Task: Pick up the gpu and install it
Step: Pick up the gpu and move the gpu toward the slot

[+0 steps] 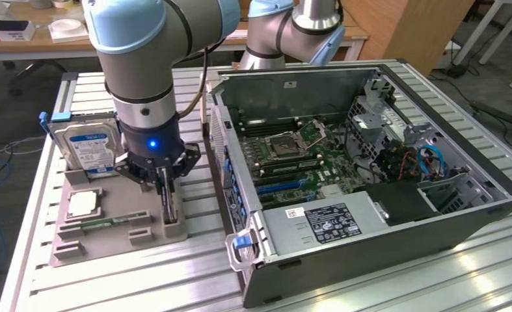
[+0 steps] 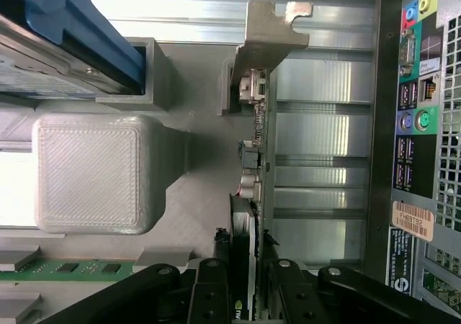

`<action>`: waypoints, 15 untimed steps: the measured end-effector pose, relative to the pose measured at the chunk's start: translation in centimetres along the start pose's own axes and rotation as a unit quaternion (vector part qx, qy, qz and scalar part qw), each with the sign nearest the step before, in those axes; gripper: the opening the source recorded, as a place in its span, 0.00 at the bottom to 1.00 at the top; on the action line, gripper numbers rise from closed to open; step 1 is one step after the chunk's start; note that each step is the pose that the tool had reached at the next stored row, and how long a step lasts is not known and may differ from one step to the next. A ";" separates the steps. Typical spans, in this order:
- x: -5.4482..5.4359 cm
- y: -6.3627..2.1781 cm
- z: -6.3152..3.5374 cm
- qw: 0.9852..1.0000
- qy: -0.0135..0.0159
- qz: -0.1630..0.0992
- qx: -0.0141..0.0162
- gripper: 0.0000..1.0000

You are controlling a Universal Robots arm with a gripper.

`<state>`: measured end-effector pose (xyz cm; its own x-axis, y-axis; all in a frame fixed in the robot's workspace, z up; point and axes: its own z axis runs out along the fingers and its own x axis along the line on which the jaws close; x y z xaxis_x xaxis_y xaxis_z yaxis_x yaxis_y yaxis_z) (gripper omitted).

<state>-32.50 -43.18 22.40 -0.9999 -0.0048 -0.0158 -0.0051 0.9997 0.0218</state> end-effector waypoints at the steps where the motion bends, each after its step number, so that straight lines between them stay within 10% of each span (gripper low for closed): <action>1: 0.0 0.00 0.00 1.000 0.000 0.000 0.000 0.27; 15: 0.0 0.01 -0.40 1.000 0.000 0.000 0.002 0.27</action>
<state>-32.51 -43.18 22.79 -0.9999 -0.0048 -0.0157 -0.0050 0.9998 0.0177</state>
